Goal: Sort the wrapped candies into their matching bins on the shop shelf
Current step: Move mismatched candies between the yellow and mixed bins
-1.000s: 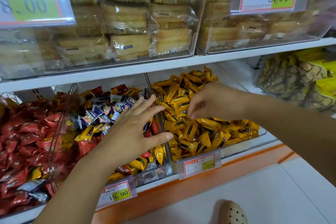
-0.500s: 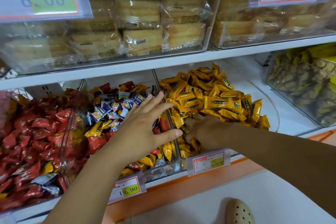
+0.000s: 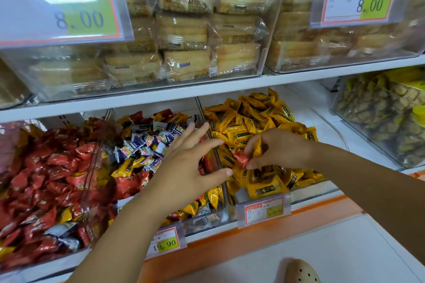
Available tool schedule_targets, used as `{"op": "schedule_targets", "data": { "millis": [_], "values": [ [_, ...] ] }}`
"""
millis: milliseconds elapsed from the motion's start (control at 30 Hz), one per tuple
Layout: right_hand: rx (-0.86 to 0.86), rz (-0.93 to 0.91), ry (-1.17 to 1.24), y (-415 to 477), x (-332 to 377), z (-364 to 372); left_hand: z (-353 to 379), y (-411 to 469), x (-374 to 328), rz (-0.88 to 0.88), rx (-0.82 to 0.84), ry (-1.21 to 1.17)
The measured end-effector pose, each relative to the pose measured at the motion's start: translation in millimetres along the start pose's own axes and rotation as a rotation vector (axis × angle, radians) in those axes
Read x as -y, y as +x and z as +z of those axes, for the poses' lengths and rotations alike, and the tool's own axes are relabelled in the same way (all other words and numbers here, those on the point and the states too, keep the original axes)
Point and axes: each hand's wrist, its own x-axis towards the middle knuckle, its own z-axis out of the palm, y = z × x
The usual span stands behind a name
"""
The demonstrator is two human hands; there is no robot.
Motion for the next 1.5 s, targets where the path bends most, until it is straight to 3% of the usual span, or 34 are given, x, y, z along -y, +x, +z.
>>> {"op": "schedule_targets", "data": {
  "millis": [167,367,600,767,900,1067,1167,1233,1333,1400,1500],
  "values": [
    [-0.069,-0.059,0.076,-6.4,13.0,-3.9,14.5,8.3,-13.9,0.035,-0.089,0.086],
    [-0.134,-0.129,0.138,-7.8,29.1,-0.1,10.5,12.9,-18.8,-0.019,-0.308,-0.188],
    [-0.166,-0.180,0.199,6.7,51.2,2.9,-30.9,-14.1,6.0,-0.160,-0.380,-0.334],
    [-0.214,-0.161,0.052,19.1,43.5,11.0,-83.9,-50.2,46.7,-0.325,-0.574,-0.189],
    [-0.277,-0.010,-0.251,38.0,24.0,19.1,-109.3,-78.7,89.0,-0.524,-0.680,-0.178],
    [-0.276,-0.011,-0.152,42.4,4.5,21.4,-108.1,-86.3,100.6,-0.596,-0.713,-0.098],
    [-0.299,-0.057,-0.043,31.0,4.9,17.3,-102.5,-78.8,78.2,-0.492,-0.736,0.052],
    [-0.333,-0.075,-0.021,24.0,3.1,12.4,-91.4,-68.9,56.1,-0.382,-0.682,0.078],
    [-0.342,-0.127,-0.323,20.3,0.6,5.9,-59.2,-48.0,22.7,-0.187,-0.467,0.011],
    [-0.239,-0.111,-0.550,24.9,0.3,10.6,-33.7,-33.8,6.2,-0.091,-0.272,-0.016],
    [-0.044,-0.075,-0.704,32.8,6.5,28.2,-4.3,-15.1,-5.4,-0.021,-0.046,0.052]
  ]
}}
